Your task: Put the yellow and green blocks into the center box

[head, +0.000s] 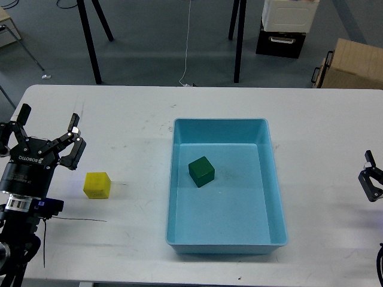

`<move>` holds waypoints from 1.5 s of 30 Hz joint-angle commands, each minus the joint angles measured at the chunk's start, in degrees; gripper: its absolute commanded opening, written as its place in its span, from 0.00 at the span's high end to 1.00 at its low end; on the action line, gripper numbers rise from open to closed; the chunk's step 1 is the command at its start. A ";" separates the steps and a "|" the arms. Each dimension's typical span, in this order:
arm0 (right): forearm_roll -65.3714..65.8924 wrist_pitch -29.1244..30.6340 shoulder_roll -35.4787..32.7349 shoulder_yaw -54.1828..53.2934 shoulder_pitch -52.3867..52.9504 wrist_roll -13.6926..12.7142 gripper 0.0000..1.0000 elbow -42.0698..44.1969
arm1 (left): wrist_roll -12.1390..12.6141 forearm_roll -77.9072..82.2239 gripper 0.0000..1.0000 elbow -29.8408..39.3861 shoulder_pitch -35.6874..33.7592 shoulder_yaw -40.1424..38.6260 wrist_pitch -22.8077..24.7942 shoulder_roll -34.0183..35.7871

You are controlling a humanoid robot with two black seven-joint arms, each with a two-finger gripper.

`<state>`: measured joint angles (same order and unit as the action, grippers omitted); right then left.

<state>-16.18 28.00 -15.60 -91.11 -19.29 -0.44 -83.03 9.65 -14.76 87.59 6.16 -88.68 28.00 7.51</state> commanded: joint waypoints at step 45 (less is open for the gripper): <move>3.26 0.00 2.32 -2.40 -3.73 0.00 0.00 -4.42 | 5.38 60.88 0.00 -0.84 -105.22 119.43 0.00 26.77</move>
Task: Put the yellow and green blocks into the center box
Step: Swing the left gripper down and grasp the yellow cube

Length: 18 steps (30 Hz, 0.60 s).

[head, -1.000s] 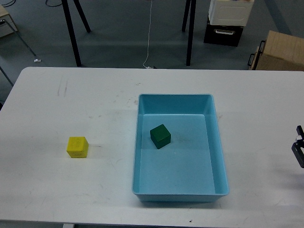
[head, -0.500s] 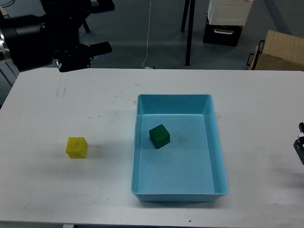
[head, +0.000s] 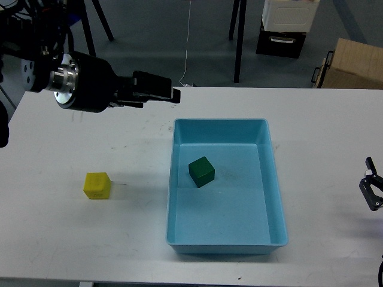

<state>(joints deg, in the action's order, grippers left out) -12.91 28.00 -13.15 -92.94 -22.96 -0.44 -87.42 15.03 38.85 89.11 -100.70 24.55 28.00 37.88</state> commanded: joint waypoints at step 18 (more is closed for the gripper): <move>0.08 0.00 -0.38 0.39 0.81 -0.44 0.00 1.98 | 0.08 19.42 0.00 -16.07 26.95 -0.73 0.00 -1.23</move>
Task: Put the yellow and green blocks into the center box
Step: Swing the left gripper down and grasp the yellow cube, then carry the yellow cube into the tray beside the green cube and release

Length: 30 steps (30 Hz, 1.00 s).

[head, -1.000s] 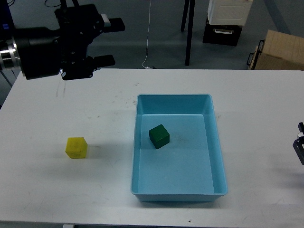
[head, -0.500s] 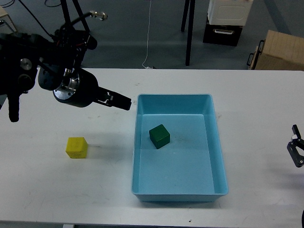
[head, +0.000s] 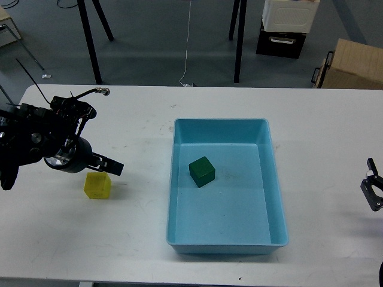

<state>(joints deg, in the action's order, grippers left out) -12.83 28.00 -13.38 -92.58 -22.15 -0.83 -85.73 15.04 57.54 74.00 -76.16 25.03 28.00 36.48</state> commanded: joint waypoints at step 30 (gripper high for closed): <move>0.00 0.00 -0.34 -0.32 -2.19 -0.05 0.00 0.03 | 3.33 9.35 0.99 0.35 8.66 -9.46 0.00 0.17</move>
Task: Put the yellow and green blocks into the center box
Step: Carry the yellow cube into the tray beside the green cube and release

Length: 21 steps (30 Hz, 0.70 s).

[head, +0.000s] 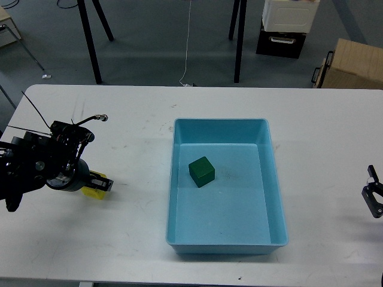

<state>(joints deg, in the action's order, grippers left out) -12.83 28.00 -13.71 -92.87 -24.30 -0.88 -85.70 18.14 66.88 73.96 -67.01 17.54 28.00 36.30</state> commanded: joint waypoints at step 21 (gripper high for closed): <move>4.39 0.00 -0.35 -0.12 0.05 0.00 0.00 0.27 | -0.83 -10.28 0.97 -9.17 -19.49 2.41 0.00 -33.91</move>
<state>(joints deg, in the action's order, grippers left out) -9.72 28.00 -13.89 -92.76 -24.28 -0.88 -85.44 17.32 56.57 68.10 -88.60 16.38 27.99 7.87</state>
